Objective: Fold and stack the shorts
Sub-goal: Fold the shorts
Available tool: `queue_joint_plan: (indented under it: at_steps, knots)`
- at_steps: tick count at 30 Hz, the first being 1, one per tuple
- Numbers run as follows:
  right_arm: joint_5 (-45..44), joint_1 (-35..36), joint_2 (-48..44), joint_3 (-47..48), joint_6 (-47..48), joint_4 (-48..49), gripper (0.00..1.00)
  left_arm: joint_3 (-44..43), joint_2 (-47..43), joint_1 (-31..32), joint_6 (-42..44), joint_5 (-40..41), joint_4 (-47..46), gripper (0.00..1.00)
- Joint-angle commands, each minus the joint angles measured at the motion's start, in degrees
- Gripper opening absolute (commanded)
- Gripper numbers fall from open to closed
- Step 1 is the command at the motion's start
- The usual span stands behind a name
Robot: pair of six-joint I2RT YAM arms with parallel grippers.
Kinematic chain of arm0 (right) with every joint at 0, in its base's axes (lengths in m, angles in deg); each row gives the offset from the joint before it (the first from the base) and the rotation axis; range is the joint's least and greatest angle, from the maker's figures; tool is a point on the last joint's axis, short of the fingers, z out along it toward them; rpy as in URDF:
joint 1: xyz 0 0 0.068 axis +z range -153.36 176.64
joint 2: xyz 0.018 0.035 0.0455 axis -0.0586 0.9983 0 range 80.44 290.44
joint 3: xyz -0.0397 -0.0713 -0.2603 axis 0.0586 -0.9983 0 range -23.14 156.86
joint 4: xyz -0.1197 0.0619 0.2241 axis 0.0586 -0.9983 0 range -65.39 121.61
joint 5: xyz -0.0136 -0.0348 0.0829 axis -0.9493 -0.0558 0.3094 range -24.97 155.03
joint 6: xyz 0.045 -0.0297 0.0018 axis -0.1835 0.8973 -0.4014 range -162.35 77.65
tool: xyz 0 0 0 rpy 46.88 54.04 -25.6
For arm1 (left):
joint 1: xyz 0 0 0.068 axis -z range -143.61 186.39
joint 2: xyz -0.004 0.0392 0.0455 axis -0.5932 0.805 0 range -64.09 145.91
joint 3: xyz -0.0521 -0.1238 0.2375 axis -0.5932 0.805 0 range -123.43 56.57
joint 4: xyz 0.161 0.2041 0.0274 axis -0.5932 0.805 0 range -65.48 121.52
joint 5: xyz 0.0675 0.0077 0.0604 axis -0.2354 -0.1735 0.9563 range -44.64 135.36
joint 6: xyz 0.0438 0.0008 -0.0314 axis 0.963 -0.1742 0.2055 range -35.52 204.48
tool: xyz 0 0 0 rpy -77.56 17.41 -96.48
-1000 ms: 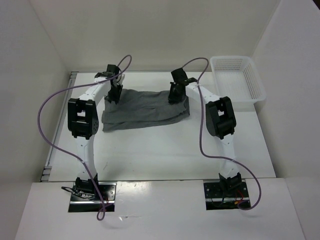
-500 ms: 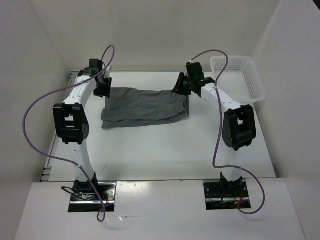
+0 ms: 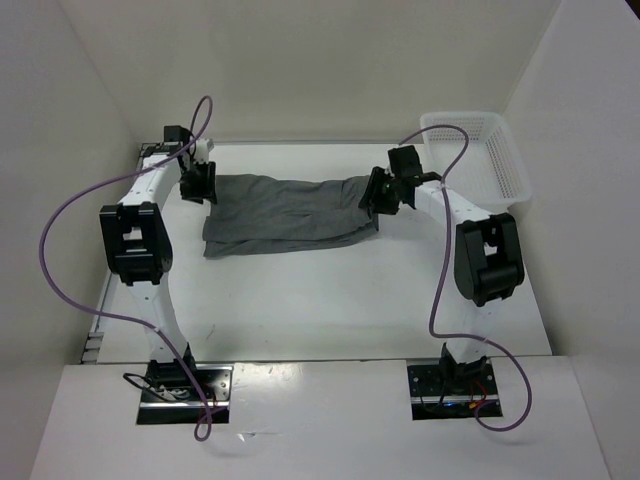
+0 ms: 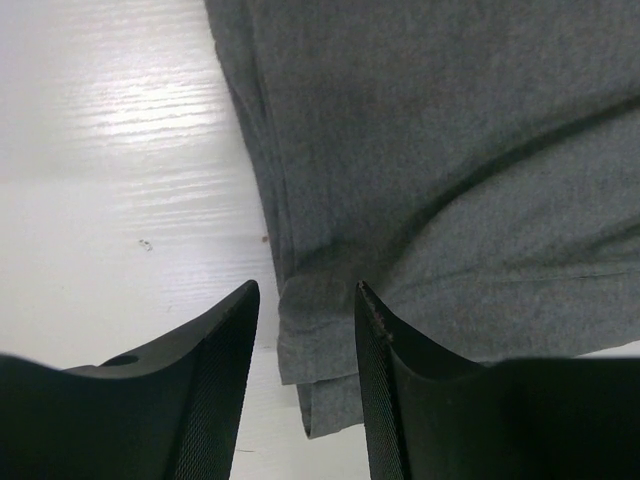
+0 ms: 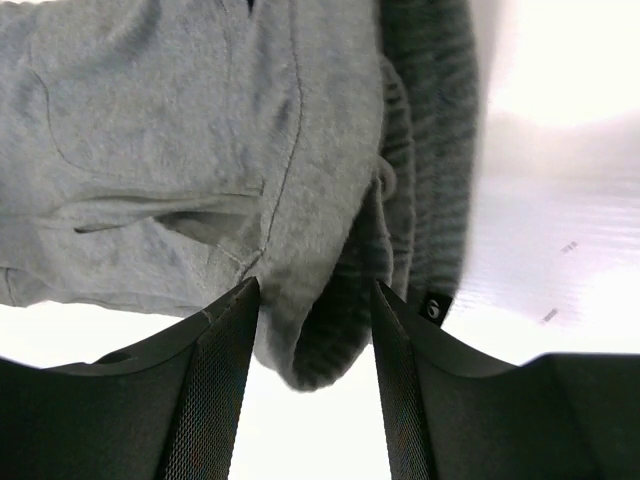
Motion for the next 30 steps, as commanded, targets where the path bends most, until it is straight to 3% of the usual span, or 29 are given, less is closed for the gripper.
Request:
queue_joint_plan:
  at_steps: [1,8,15,18,20,22,30]
  knots:
    - [0.15,-0.97,-4.84,-0.95,0.65,2.40,0.54,1.13,0.43,-1.64,0.21,-2.12,-0.17,0.51]
    - [0.15,-0.97,-7.13,-3.41,0.65,2.40,0.55,6.05,1.48,-2.17,0.21,-7.82,2.48,0.51]
    - [1.38,-0.97,-6.00,-3.41,0.65,2.40,0.58,7.46,2.70,-2.17,0.21,-8.36,1.25,0.51]
    - [2.61,-0.97,-5.38,-3.41,0.65,2.40,0.59,7.46,2.71,-2.17,0.21,-8.89,1.77,0.43]
    - [2.61,-0.97,-4.77,-3.41,0.65,2.40,0.59,7.46,2.71,-2.17,0.21,-9.77,1.77,0.26]
    - [4.19,-0.97,-4.23,-3.41,0.65,3.02,0.56,7.46,1.57,-2.17,0.21,-9.77,1.77,0.17]
    - [8.84,-2.11,2.00,-0.34,0.65,0.39,0.30,7.46,-1.42,-2.17,0.21,-8.62,1.77,0.06]
